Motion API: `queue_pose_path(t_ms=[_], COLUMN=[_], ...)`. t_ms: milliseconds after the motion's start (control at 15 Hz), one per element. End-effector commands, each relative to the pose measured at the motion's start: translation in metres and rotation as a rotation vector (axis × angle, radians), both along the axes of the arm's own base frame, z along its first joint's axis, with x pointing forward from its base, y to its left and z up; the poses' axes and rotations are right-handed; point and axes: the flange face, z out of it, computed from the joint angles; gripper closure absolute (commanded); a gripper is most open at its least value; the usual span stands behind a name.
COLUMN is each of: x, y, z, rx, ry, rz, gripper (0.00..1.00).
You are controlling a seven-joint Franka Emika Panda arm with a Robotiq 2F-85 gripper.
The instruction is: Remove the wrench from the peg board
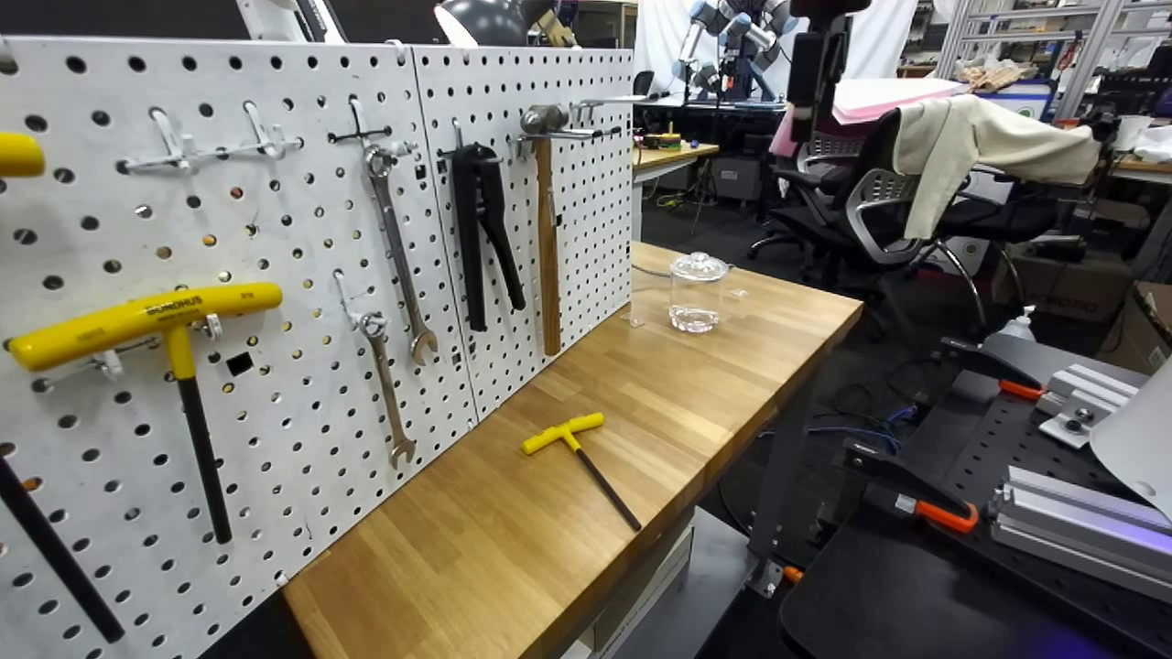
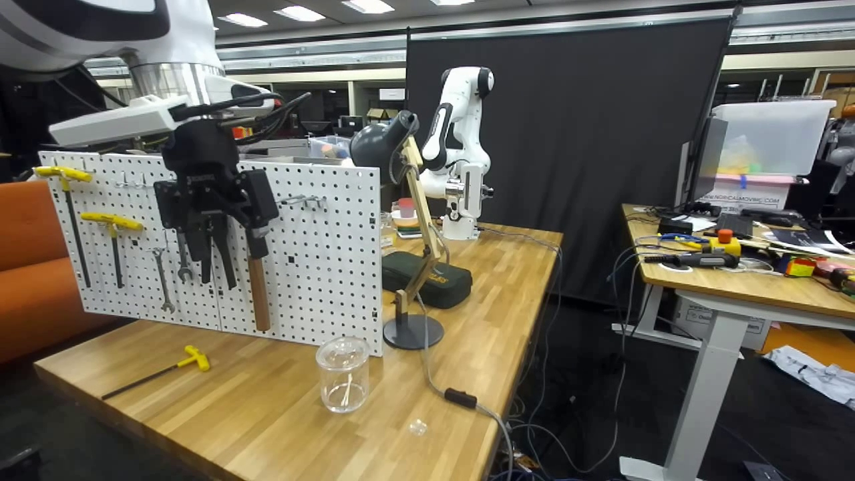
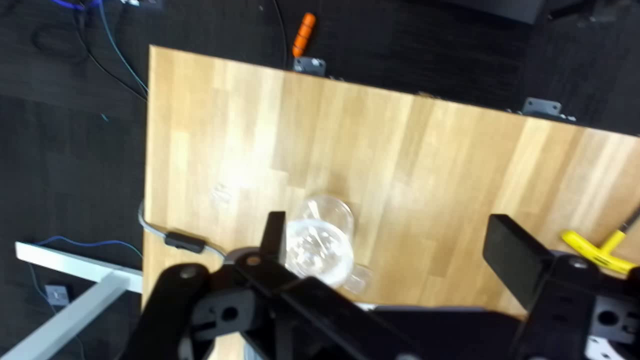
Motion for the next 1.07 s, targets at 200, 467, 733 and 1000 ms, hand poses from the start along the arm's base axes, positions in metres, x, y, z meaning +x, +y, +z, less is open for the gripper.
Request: queue_pose_path(t_ms=[200,467,733,1000], x=[0.010,0.009,0.009,0.010], y=[0.049,0.050,0.050,0.070], z=[0.013,0.012,0.012,0.028], rx=[0.074,0.075,0.074,0.215], ry=[-0.143,-0.144,-0.145,-0.350], rz=[0.156,0.160,0.159,0.170], gripper=[0.00,0.00,0.00,0.00])
